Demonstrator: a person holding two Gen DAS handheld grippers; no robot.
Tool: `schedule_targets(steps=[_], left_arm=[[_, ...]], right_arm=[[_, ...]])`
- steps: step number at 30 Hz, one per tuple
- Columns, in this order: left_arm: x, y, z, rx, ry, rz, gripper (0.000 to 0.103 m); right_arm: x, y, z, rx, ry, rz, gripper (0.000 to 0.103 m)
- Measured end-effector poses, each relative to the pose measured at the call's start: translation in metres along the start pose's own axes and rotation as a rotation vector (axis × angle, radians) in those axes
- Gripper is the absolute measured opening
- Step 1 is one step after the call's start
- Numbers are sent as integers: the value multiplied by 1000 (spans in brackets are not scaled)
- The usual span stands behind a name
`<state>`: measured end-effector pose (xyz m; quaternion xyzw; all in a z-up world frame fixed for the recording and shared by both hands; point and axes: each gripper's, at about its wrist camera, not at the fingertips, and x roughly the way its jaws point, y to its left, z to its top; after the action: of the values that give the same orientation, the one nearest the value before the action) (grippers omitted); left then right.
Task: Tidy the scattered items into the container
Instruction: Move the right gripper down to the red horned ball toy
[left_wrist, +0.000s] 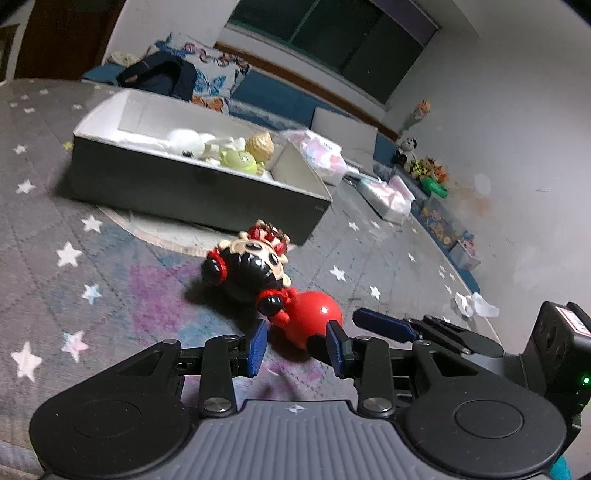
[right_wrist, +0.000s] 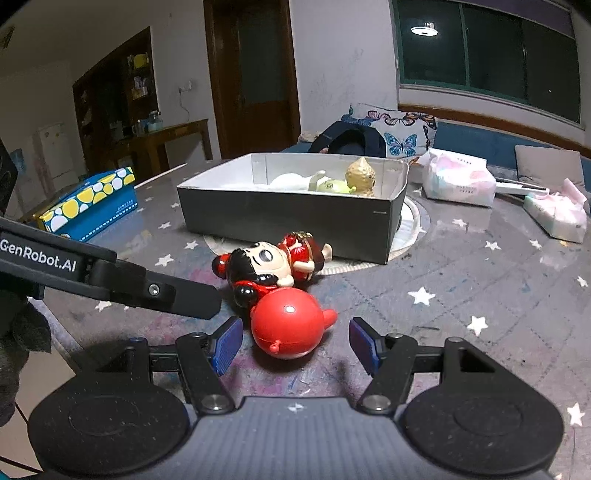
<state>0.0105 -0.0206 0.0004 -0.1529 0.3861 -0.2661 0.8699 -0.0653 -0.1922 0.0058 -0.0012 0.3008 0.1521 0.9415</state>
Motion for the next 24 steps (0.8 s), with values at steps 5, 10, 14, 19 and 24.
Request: schedule_targets(steps=[5,10,14,19,24], left_arm=[[8,-1,0,-5,23,-10,37],[10,1,1,-17,40,-4,37],[11,6,4,-43,44,-1,37],[16,11,7,-84,52,-8,37],[21,14,10,-120,55,-15,37]], right_arm=[[3,-8,1,10,6,12,65],[6,-14,2,13,13,44,65],[6,-17,1,1,14,65,65],[8,-20,0,-5,18,90,65],[12,-25,0,0,18,119,63]])
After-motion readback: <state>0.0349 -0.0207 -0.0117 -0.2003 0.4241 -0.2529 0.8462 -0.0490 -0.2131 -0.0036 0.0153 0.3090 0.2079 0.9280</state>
